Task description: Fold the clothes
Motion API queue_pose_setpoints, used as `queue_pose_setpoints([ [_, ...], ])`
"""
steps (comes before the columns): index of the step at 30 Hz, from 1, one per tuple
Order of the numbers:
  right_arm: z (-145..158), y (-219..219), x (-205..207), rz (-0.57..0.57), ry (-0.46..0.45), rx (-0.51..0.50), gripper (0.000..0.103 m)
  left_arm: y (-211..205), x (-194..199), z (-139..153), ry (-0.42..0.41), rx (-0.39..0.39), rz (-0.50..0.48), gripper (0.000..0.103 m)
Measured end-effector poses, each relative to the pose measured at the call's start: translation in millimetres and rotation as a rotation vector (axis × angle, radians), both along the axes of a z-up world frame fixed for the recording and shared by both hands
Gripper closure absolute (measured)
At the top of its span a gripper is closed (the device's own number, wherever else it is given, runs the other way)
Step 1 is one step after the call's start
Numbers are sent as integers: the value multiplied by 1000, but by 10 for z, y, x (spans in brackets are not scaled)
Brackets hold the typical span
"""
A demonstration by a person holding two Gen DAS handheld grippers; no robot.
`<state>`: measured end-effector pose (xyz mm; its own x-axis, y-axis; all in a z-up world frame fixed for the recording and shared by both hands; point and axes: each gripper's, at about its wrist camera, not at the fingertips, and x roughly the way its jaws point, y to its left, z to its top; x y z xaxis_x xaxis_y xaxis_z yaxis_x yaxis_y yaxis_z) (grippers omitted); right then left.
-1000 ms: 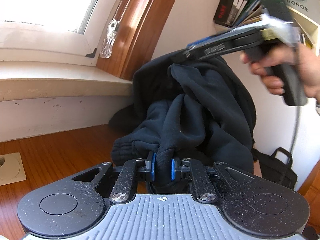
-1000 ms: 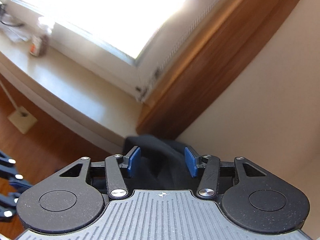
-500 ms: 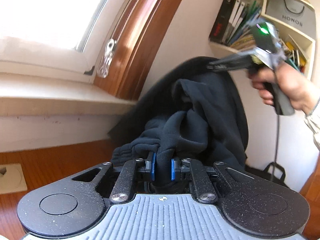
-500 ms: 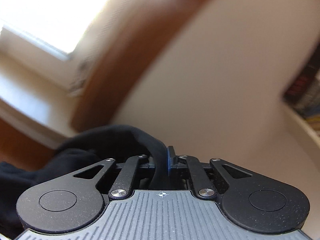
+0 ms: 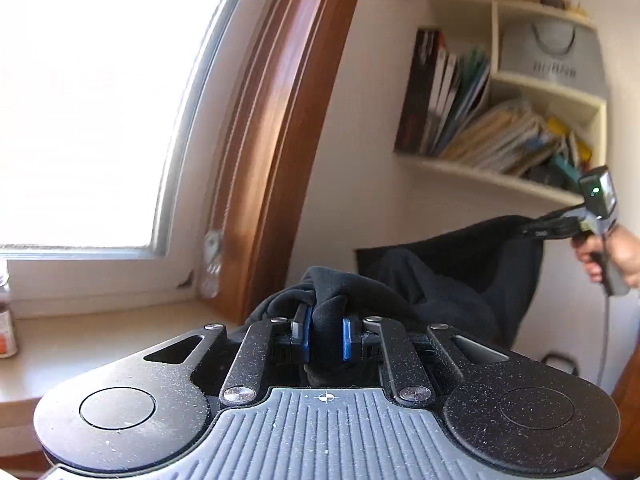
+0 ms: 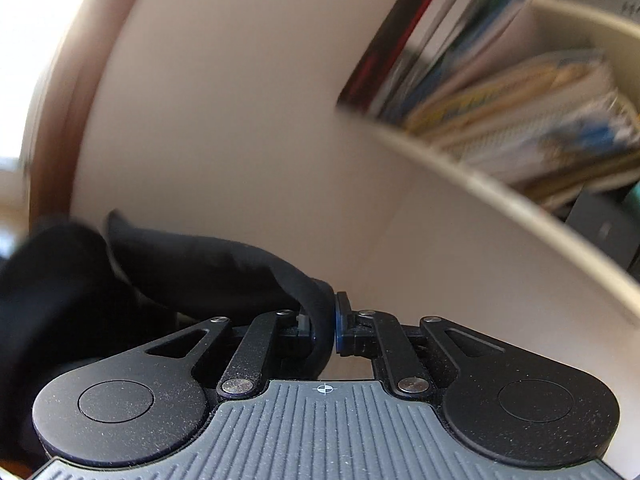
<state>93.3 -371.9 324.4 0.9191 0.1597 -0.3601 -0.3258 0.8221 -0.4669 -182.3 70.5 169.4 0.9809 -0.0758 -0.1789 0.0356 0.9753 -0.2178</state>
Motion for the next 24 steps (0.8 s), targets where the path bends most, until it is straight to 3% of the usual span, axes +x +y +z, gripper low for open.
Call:
queue_pose_setpoints([
  [3, -389, 43, 162, 24, 138, -38, 80, 44, 116, -311, 94, -6, -30, 87],
  [7, -613, 63, 335, 156, 310, 184, 78, 208, 182, -812, 167, -43, -37, 85],
  [8, -667, 112, 358, 178, 319, 197, 73, 268, 185, -929, 177, -62, -42, 85],
  [10, -798, 274, 382, 203, 306, 155, 65, 390, 180, -1117, 185, -110, -52, 85],
  [13, -1098, 522, 521, 218, 353, 90, 64, 522, 171, -1302, 196, -162, -62, 83],
  [19, -1882, 778, 531, 229, 475, 9, 59, 547, 176, -1341, 201, -156, -61, 82],
  [24, -2232, 717, 579, 195, 493, -51, 61, 525, 209, -1333, 200, -153, -58, 82],
])
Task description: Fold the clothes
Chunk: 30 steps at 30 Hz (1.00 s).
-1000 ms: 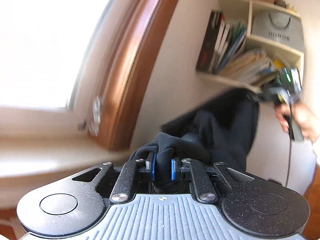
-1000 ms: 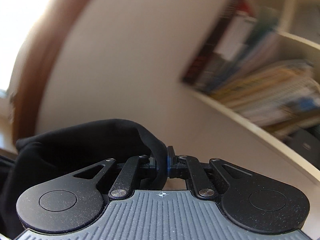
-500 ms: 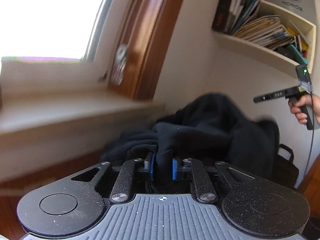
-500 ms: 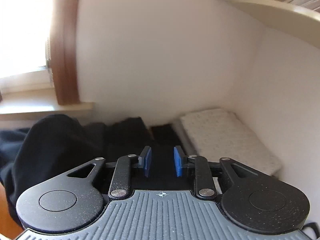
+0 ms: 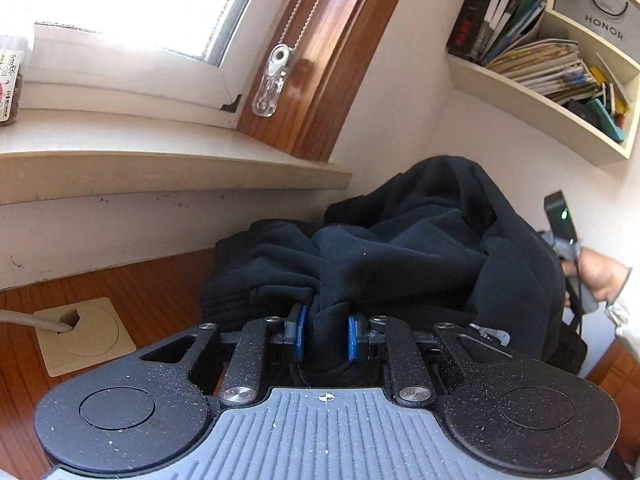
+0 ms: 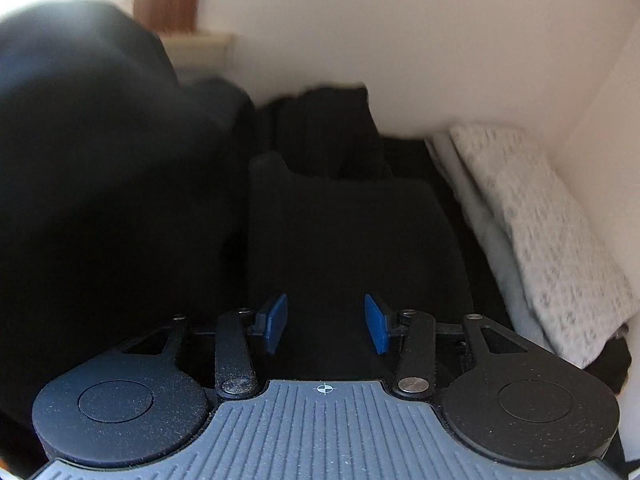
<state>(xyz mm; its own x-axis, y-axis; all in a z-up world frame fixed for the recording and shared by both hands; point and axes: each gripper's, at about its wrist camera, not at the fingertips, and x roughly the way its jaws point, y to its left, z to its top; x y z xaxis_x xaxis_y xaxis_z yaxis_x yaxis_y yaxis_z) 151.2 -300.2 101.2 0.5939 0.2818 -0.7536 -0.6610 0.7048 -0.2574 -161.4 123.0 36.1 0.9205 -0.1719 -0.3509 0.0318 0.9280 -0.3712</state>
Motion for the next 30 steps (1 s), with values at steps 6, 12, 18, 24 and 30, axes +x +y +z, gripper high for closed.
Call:
queue_pose_setpoints([
  [6, -62, -364, 72, -114, -56, -94, 101, 6, -35, 38, -13, -2, 3, 82],
  [12, 86, -584, -97, -90, -41, 89, 79, 22, -71, 52, 1, 23, 24, 49],
  [18, -115, -535, -563, -84, -87, 351, 74, 101, -214, 148, -37, 49, 84, 34],
  [24, -539, -301, -634, -95, -74, 358, 66, 56, -287, 255, -62, 95, 137, 31],
  [30, -625, -424, -497, -126, -3, 429, 65, -2, -434, 422, -113, 133, 199, 31],
])
